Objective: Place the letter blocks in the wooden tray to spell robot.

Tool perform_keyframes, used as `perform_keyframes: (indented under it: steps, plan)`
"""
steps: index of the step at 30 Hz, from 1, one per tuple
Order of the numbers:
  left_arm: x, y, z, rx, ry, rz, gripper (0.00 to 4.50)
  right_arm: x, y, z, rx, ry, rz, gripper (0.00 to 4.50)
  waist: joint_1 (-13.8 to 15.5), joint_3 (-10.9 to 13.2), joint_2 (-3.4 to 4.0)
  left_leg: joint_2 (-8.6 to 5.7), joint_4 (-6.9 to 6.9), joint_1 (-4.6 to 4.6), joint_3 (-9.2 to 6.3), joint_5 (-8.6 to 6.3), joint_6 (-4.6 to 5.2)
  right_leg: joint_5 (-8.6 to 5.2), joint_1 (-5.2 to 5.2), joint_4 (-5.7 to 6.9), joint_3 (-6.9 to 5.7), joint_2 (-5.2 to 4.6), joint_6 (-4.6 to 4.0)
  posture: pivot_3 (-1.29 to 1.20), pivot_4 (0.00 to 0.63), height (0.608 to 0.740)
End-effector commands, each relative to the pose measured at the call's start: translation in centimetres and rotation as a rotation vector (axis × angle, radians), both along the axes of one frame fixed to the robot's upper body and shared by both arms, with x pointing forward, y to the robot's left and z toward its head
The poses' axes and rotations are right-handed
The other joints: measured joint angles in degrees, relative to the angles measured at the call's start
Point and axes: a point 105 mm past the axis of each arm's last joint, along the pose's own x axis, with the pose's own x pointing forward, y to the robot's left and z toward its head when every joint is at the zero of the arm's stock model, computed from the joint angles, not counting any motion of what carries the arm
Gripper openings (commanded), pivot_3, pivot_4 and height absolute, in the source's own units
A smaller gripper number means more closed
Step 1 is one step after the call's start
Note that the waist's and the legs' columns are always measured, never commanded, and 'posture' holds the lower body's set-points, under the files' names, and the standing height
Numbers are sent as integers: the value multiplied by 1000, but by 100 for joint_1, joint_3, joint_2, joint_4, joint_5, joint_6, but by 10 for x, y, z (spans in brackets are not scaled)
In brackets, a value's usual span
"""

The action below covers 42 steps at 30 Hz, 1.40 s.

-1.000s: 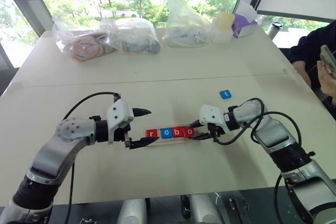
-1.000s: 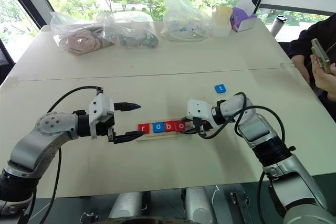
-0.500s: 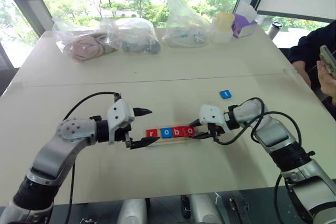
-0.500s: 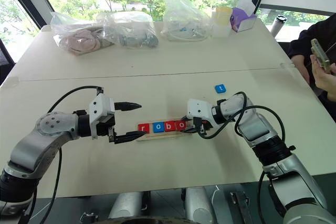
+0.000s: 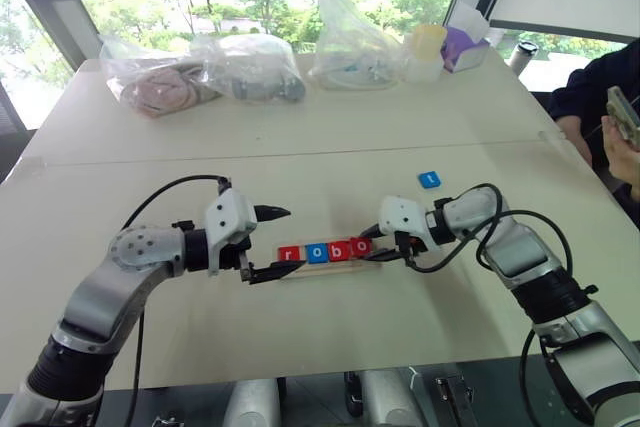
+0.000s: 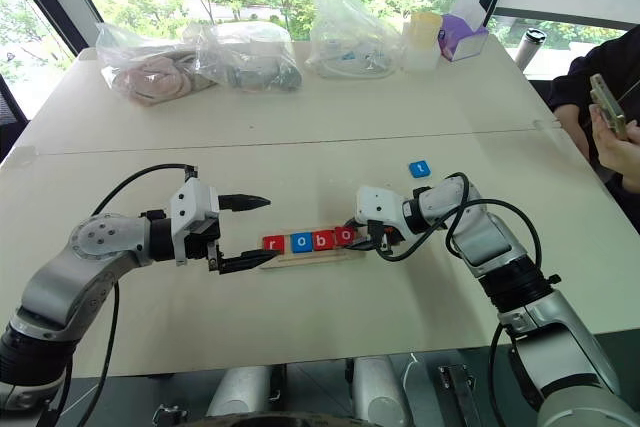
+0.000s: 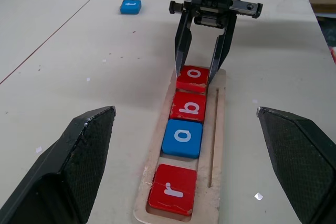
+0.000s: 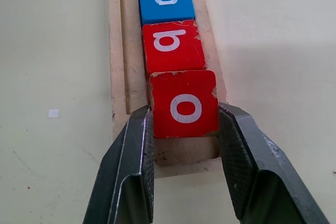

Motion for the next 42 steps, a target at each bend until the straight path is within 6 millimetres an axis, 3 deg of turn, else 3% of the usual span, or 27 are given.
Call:
perform_keyframes:
  steps: [1,22,23,28,35,42]
  plan:
    - [-2,-3,7,-12,-27,-10,4500,2,2,8,8,-23,12,1130,0,0,0,0,0,0,0,0,0,0,0,0,0,0,0,0,150,740]
    - [0,-4,7,-12,-35,-12,4500,0,3,10,7,-16,19,1130,1,0,0,0,0,0,0,0,0,0,0,1,0,0,0,0,150,740]
    - [1,-4,7,-12,-35,-11,4500,0,3,10,8,-16,18,2153,0,0,0,0,0,0,0,0,0,0,0,1,0,0,0,0,150,740]
    - [1,-4,6,-12,-35,-11,4500,0,3,16,14,-19,16,4418,0,0,0,0,0,0,0,0,0,0,0,1,0,0,0,0,150,740]
    - [1,-4,6,-12,-35,-11,4500,14,-7,38,35,-91,-48,4418,-4,0,0,0,0,0,0,0,0,0,0,2,0,0,0,0,150,740]
    - [1,-5,5,-13,-37,-16,4500,15,-19,32,14,-71,-79,4418,4,0,0,-1,0,0,0,0,0,0,0,1,0,0,0,0,150,740]
